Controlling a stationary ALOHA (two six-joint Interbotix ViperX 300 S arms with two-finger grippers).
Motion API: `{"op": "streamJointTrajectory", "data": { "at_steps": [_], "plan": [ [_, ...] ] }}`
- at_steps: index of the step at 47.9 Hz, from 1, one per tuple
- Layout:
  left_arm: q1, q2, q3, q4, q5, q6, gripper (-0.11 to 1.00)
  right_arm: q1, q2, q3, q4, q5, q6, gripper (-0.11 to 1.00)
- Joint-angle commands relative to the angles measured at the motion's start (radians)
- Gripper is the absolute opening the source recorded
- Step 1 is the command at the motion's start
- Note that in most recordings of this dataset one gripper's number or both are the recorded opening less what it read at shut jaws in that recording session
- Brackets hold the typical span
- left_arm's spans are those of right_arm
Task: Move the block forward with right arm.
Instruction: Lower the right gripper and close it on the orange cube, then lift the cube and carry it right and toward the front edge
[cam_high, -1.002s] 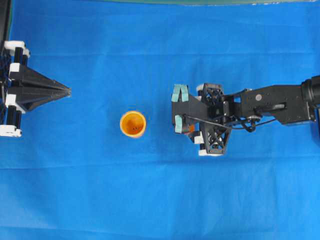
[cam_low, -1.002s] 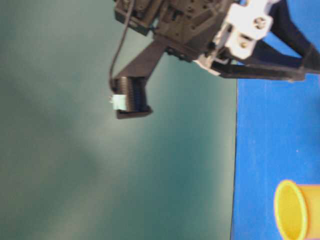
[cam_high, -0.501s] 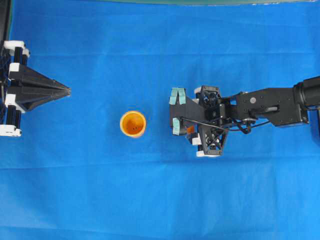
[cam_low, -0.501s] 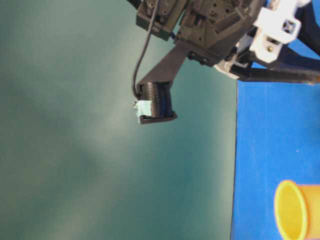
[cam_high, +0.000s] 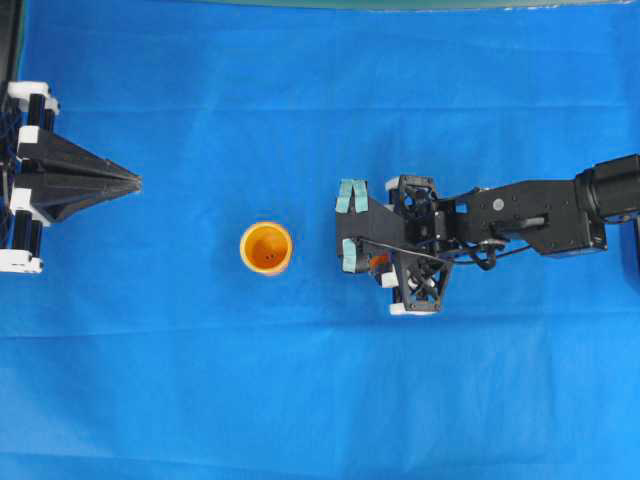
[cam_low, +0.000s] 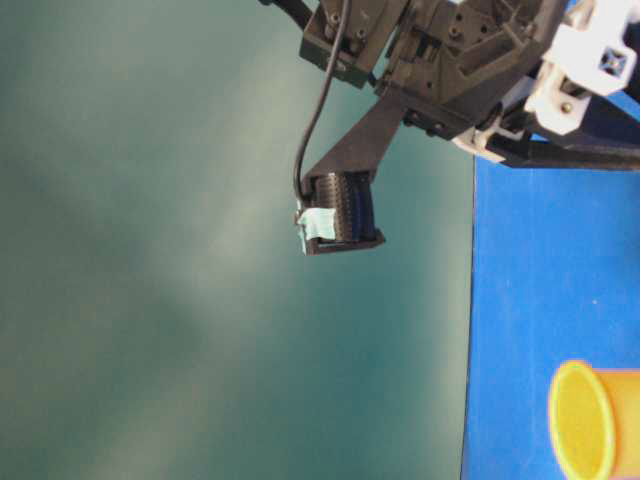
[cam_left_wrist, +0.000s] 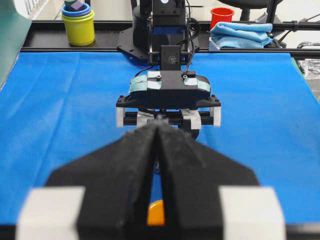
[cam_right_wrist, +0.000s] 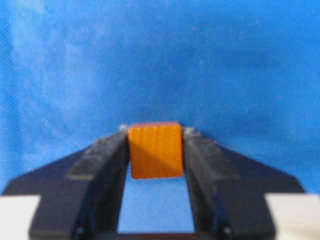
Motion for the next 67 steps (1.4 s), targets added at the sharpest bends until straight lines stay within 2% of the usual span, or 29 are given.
{"op": "streamJointTrajectory", "data": {
  "at_steps": [1,13,30,49,67],
  "plan": [
    [0.002,0.003,-0.032,0.003,-0.003,0.002,0.01,0.008,-0.025,-0.025,0.0,0.014,0.0,0.41],
    [0.002,0.005,-0.032,0.003,-0.002,0.002,0.01,0.021,-0.121,-0.046,0.0,0.1,0.0,0.4],
    [0.002,0.005,-0.034,0.003,0.0,0.002,0.01,0.023,-0.284,-0.075,0.0,0.293,0.002,0.4],
    [0.002,0.005,-0.034,0.003,0.002,0.002,0.01,0.04,-0.396,-0.166,0.002,0.477,0.008,0.4],
    [0.002,0.003,-0.034,0.003,0.002,0.002,0.01,0.127,-0.448,-0.233,0.008,0.56,0.02,0.4]
  ]
}}
